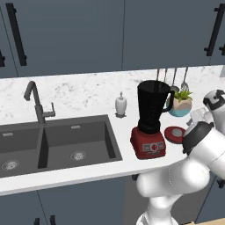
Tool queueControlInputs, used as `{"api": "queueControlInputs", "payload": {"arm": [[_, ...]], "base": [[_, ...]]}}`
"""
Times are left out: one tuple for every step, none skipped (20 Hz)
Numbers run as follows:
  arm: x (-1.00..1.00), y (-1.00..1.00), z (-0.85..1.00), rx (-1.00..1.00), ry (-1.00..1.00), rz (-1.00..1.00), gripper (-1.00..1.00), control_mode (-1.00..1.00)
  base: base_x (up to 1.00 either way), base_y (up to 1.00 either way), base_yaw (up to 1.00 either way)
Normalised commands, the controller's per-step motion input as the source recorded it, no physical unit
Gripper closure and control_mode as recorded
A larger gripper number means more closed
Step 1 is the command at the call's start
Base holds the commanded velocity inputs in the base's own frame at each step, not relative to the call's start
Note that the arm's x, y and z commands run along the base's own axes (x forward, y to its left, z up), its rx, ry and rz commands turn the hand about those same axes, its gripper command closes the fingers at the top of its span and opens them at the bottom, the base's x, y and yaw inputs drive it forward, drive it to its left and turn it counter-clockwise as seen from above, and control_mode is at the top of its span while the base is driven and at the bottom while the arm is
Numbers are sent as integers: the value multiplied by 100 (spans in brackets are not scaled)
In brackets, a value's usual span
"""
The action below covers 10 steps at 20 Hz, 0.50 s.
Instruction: Close the lid blender by securely placing the lid on top.
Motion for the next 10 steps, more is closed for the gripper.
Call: {"api": "queueControlInputs", "payload": {"arm": [[19,0,0,7,0,0,-100,-100],[19,0,0,4,0,0,-100,-100],[23,0,0,3,0,0,-100,-100],[36,5,0,0,0,0,-100,-100],[29,8,-2,0,0,0,-100,-100],[29,4,-7,0,0,0,-100,-100],[31,6,-11,0,0,0,-100,-100],[23,4,-16,0,0,0,-100,-100],[21,6,-22,0,0,0,-100,-100],[18,15,-26,0,0,0,-100,-100]], "base": [[0,0,0],[0,0,0],[0,0,0],[0,0,0],[0,0,0],[0,0,0],[0,0,0],[0,0,0],[0,0,0],[0,0,0]]}}
